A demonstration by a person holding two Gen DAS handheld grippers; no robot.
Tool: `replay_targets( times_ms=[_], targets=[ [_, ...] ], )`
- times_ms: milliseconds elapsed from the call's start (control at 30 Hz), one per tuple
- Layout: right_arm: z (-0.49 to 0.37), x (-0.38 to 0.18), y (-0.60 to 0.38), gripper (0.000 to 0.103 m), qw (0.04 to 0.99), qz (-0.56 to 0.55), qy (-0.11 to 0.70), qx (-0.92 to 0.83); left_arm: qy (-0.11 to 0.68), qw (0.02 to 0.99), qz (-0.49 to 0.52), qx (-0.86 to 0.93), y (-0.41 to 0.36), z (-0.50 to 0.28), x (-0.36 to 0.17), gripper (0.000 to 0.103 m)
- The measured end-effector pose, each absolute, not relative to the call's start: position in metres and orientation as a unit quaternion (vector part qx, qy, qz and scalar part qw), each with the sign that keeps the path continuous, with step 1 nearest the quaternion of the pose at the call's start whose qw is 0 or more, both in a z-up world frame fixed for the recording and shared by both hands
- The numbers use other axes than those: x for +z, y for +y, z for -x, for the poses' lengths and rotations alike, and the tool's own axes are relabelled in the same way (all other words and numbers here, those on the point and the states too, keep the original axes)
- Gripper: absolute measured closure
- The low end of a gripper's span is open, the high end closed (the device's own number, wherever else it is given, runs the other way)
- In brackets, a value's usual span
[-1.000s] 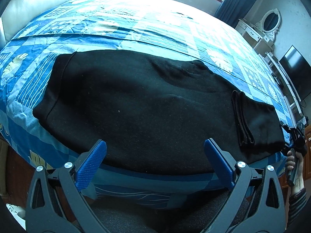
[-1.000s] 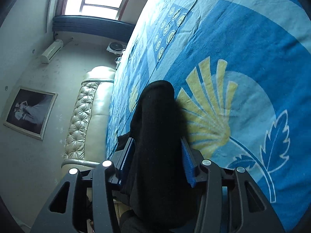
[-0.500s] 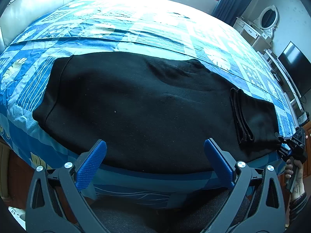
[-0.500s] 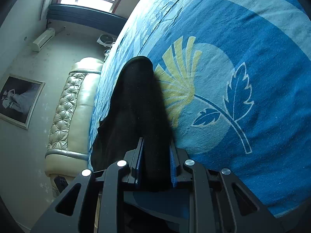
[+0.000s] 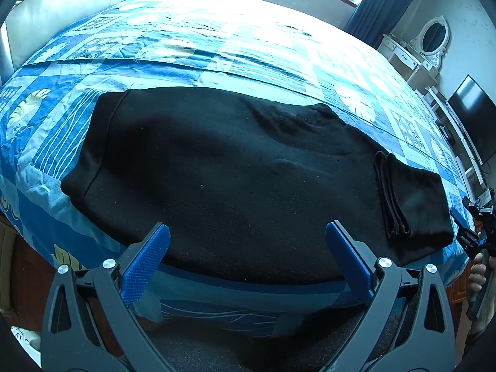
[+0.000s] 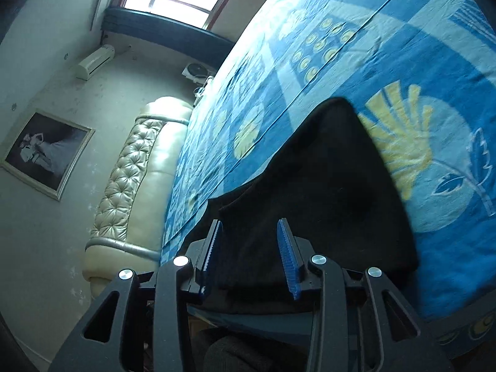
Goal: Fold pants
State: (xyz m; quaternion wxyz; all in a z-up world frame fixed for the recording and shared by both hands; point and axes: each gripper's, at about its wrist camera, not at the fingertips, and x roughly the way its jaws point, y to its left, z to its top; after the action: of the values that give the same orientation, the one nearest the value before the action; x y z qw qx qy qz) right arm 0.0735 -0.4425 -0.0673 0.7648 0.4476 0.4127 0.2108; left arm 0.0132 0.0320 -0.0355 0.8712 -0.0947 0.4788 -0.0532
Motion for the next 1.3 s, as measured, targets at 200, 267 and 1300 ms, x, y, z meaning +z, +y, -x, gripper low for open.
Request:
replay_targets(
  times_ms=[200,267,1300],
  targets=[
    [-0.103,-0.086,-0.358,0.064,0.728,-0.402,0.478,0.283,0.476,0.872,0.107,-0.045,0.043,-0.014,-0.034,0.003],
    [-0.108,-0.097,-0.345,0.064,0.723,-0.393,0.498,0.275,0.476,0.871,0.112,-0.041,0.047,-0.015,-0.034,0.003],
    [-0.082,-0.088,-0.338,0.039,0.730,-0.404,0.472,0.284,0.498,0.816,0.258,-0.141,0.212,-0.099,-0.079,0.003]
  ],
)
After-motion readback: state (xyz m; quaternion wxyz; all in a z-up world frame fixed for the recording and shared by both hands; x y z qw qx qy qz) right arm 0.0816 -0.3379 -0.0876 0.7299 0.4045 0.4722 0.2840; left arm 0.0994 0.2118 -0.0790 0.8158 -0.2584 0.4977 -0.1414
